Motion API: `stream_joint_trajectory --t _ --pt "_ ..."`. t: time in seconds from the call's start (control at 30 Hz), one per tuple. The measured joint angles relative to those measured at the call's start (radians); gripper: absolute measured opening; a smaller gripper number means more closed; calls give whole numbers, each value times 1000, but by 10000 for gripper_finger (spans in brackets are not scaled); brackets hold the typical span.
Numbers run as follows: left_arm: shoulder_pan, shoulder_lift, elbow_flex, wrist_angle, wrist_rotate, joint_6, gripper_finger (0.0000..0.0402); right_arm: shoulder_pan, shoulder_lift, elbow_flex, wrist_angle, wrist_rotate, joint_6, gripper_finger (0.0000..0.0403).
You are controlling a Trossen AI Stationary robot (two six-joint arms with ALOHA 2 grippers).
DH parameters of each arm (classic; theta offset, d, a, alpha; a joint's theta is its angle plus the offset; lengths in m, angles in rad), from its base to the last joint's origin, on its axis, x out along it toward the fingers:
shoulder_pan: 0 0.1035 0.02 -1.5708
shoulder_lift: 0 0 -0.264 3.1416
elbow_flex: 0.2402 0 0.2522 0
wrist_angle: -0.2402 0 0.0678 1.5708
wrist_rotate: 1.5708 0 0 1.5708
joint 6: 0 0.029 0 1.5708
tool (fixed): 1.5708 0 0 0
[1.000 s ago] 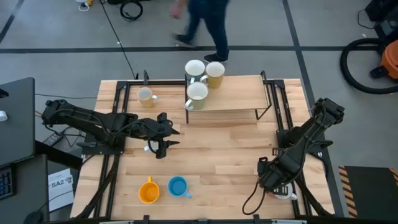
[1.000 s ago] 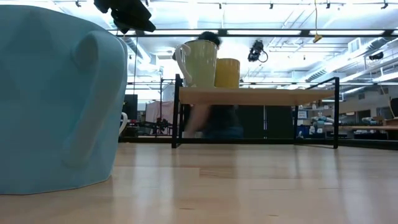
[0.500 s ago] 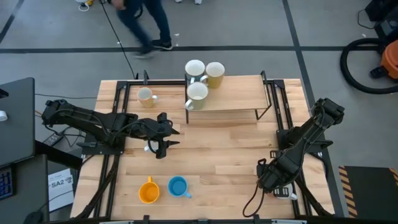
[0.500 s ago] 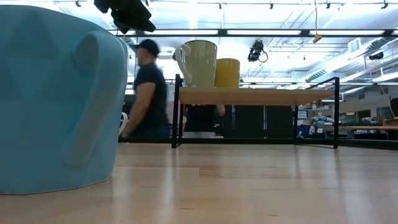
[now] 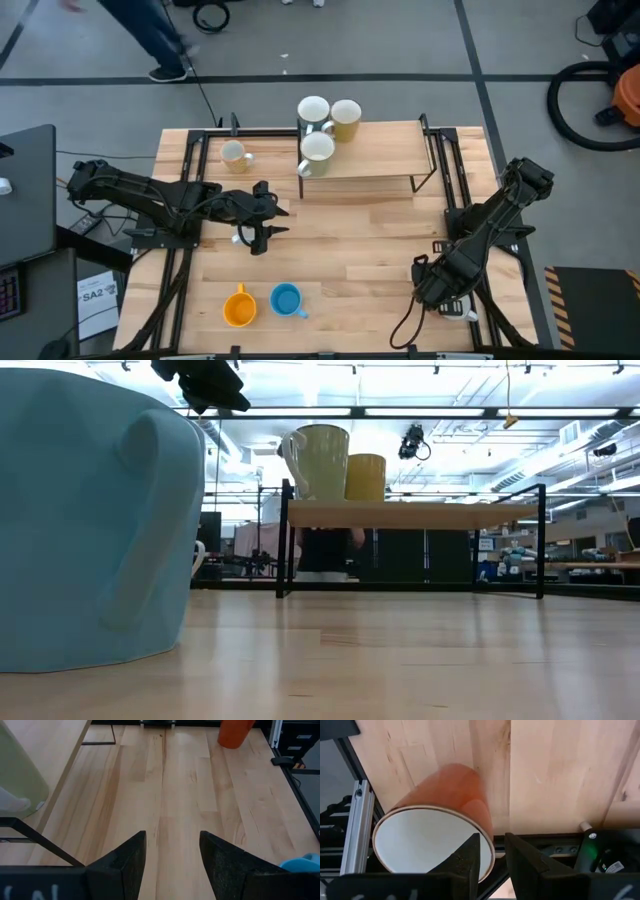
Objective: Place coffee mugs
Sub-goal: Put the orange mug on the shelf
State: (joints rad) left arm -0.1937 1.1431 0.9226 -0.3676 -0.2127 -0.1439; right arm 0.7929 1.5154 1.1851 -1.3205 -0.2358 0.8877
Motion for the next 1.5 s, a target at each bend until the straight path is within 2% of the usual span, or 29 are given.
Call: stream_joint_trajectory --t 0.43,0.83,1.07,1.2,1.3,1.5 --pt "0 0 0 0 0 0 192 1 5 -4 7 -24 -20 95" --pt "0 0 0 0 0 0 192 1 4 -116 151 -25 -27 94" --pt "0 0 0 0 0 -1 192 -2 4 -121 186 -19 -15 59" --pt "0 0 0 0 0 -1 192 -22 4 -121 201 -17 26 28" --pt "0 0 0 0 0 -1 192 -53 4 -121 226 -3 99 28" --pt "0 0 0 0 0 -2 192 -149 1 -119 305 104 243 39"
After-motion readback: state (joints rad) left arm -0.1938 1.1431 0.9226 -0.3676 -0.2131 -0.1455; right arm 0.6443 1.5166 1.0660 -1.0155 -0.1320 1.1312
